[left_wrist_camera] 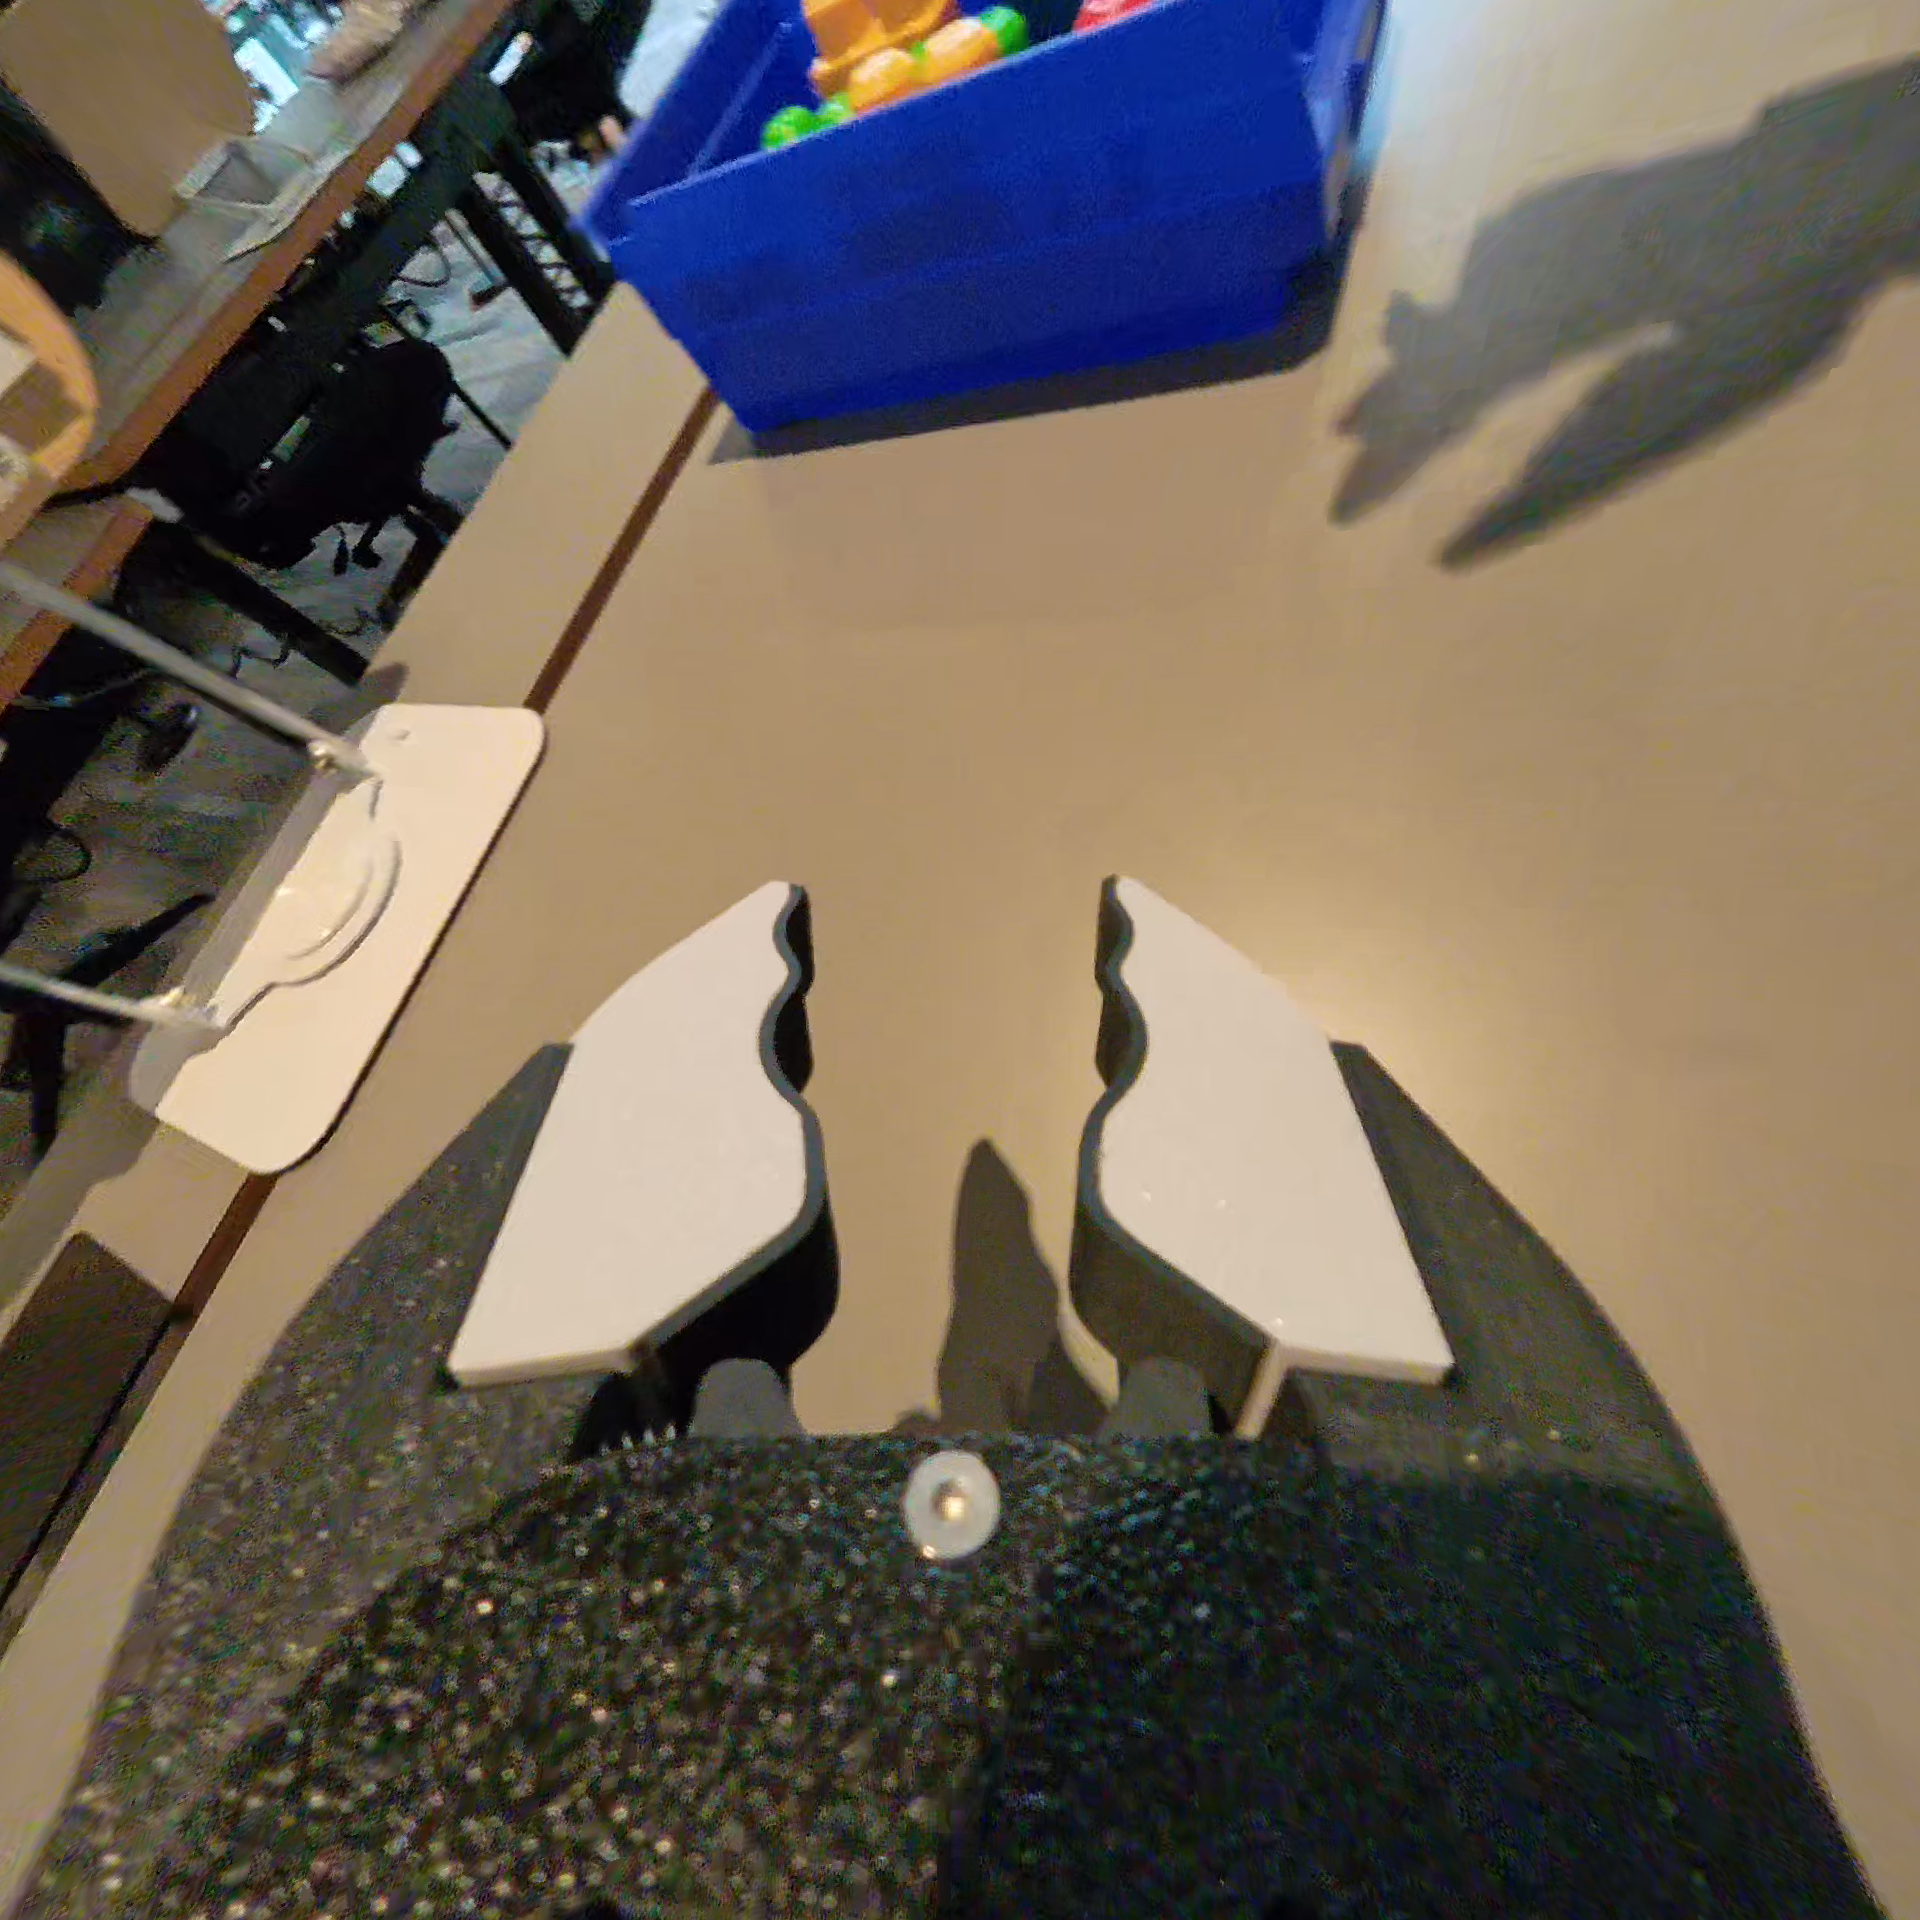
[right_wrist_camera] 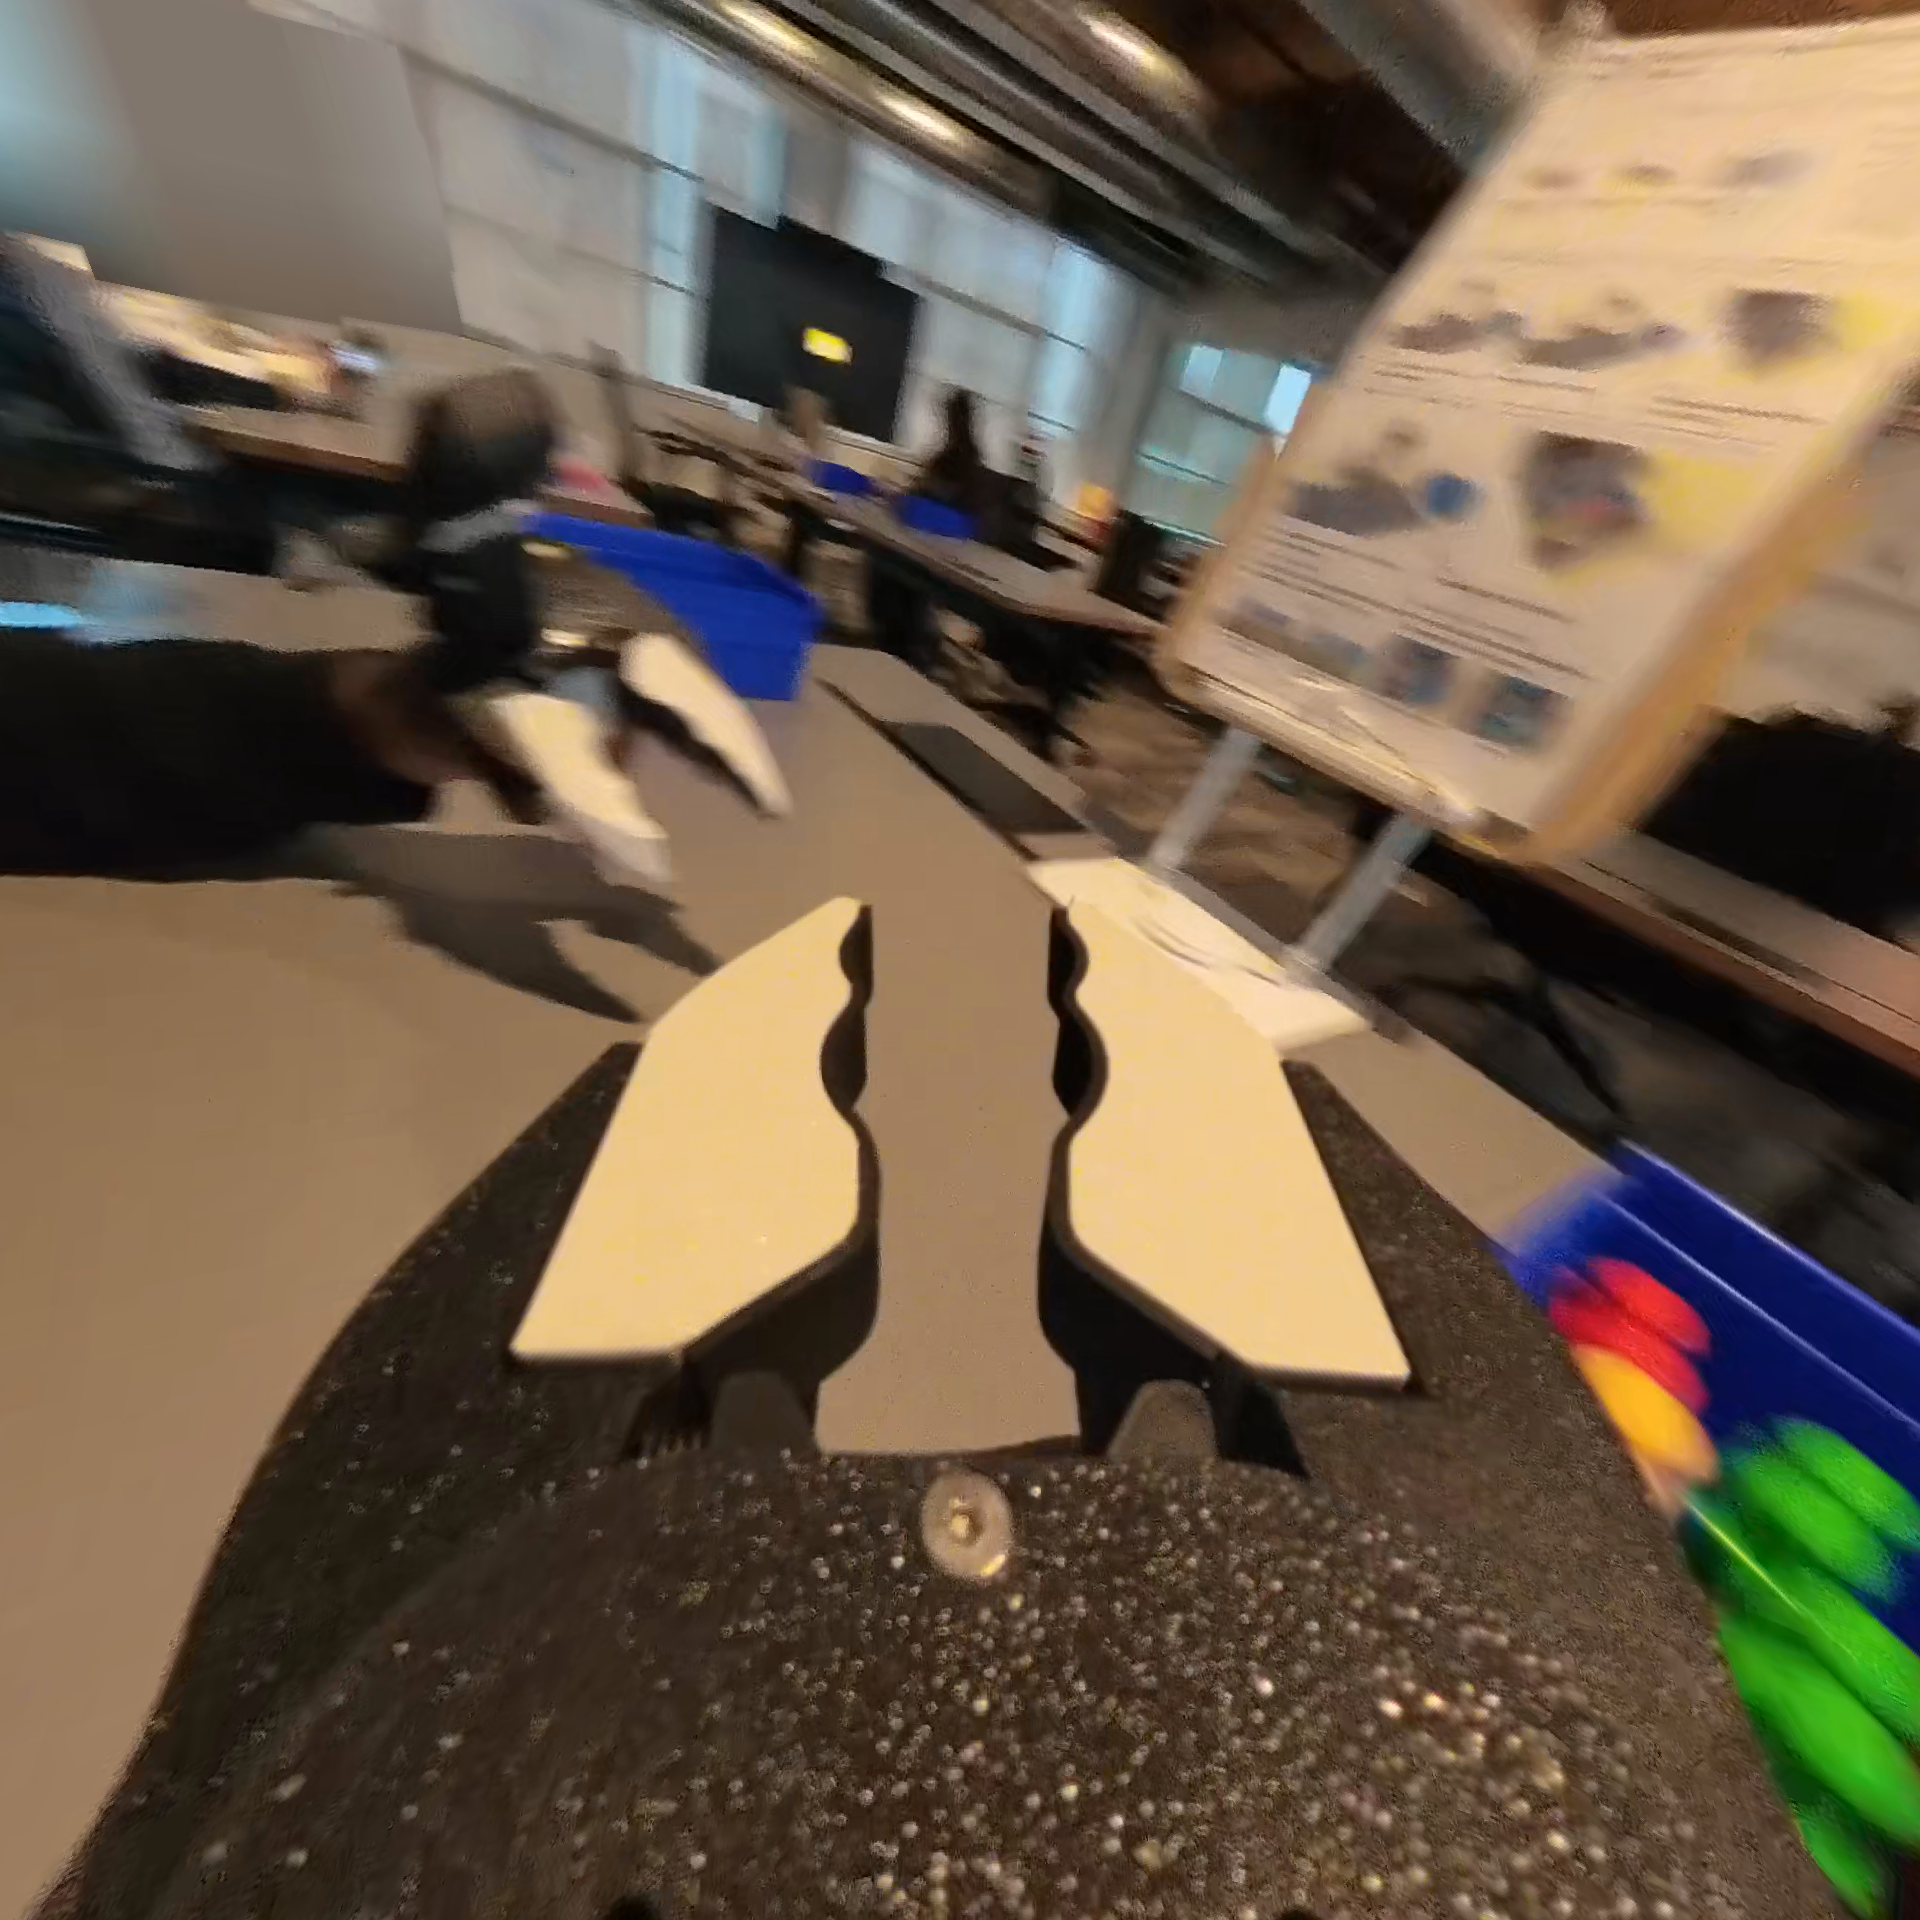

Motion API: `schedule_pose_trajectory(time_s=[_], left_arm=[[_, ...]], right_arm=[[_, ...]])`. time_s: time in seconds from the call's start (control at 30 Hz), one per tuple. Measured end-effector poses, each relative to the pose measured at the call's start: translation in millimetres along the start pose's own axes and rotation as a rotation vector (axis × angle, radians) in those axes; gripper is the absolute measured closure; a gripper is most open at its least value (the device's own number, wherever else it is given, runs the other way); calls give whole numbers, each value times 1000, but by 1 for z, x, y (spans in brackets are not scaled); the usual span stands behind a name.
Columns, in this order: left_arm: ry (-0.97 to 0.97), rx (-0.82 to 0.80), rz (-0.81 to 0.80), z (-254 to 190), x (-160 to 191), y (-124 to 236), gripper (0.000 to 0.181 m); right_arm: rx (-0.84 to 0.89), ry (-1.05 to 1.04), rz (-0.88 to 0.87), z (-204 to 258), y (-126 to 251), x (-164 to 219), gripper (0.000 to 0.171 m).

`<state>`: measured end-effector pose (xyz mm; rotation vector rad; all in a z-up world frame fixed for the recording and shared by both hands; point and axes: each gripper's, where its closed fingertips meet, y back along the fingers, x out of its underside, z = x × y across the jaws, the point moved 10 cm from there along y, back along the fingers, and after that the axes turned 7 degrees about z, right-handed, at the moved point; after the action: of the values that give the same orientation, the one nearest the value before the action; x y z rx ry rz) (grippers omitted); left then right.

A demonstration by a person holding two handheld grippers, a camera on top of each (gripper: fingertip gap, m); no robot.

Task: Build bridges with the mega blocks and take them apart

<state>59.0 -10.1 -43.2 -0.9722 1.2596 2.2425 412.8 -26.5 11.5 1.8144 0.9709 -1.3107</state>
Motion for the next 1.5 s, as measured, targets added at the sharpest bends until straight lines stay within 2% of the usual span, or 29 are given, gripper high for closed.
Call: schedule_pose_trajectory(time_s=[0.1, 0.2, 0.27, 0.4, 0.57, 0.67, 0.77, 0.8, 0.87, 1.0, 1.2, 1.5], left_arm=[[88, -62, -28, 25, 13, 16, 129], [180, -178, -33, 57, 35, 42, 130], [236, -291, -18, 81, 56, 67, 130], [410, -568, 27, 123, 109, 139, 130], [839, -738, 145, 141, 203, 233, 125], [1054, -696, 156, 128, 255, 260, 129], [1161, -602, 222, 114, 286, 260, 140], [1132, -618, 238, 113, 288, 261, 143], [1069, -590, 235, 112, 288, 259, 165], [937, -641, 358, 110, 285, 257, 175], [930, -577, 364, 91, 266, 250, 176], [960, -571, 417, 68, 215, 211, 171]], right_arm=[[-256, 19, 39, 47, -56, 4, 142], [-389, 54, 261, 84, -105, 31, 138], [-438, 86, 396, 100, -123, 52, 137], [-482, 136, 591, 116, -140, 76, 133], [-471, 168, 616, 119, -142, 77, 134], [-473, 157, 622, 119, -142, 77, 135], [-477, 155, 624, 119, -142, 77, 135], [-478, 154, 625, 119, -142, 77, 135], [-476, 154, 625, 119, -142, 77, 135], [-471, 156, 623, 119, -141, 77, 136], [-479, 144, 631, 118, -142, 78, 135], [-481, 127, 643, 117, -143, 78, 135]])
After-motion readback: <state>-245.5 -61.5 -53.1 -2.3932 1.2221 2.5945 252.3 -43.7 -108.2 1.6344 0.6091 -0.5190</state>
